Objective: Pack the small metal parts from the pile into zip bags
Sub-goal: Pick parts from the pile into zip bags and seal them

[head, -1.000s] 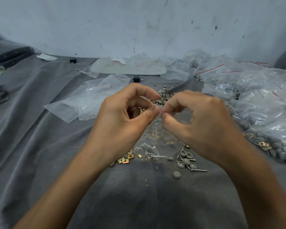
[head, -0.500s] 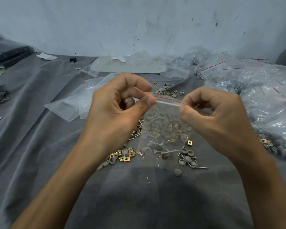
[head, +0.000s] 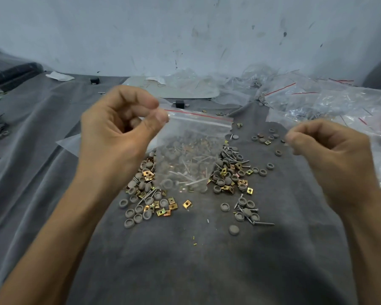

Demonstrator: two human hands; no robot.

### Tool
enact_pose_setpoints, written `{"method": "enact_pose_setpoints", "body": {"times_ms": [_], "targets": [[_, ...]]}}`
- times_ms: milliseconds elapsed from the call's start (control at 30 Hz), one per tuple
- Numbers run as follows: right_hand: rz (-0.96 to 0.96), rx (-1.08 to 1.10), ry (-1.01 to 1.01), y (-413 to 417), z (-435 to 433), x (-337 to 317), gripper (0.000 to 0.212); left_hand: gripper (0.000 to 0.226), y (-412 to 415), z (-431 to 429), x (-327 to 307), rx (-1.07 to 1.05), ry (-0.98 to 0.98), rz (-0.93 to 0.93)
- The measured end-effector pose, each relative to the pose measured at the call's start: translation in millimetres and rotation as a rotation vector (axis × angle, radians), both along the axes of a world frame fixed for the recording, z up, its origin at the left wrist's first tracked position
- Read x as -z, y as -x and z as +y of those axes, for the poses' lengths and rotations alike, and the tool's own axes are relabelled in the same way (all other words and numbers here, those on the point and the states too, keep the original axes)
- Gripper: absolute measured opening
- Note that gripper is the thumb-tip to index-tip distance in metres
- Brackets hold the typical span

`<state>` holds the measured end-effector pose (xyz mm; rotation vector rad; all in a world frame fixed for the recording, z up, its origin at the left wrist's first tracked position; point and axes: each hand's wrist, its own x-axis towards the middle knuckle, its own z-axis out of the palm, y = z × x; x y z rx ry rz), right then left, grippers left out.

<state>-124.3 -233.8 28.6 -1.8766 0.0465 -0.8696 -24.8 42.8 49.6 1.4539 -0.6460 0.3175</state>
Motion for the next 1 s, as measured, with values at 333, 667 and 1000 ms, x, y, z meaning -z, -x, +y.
{"method": "enact_pose_setpoints", "body": {"times_ms": [333,667,1000], "targets": [[0.238,-0.296,-0.132,-20,51,22,0.057,0.016,-2,6,2,0.074,-0.119,0.021],[-0.017,-0.35,-0.262,-17,61,19,0.014,0.018,7,-4,1,0.158,-0.063,0.063],[-0.053,-0.25,-0.133,-11,54,16,0.005,0.016,14,-8,2,0.181,-0.067,0.083]]}}
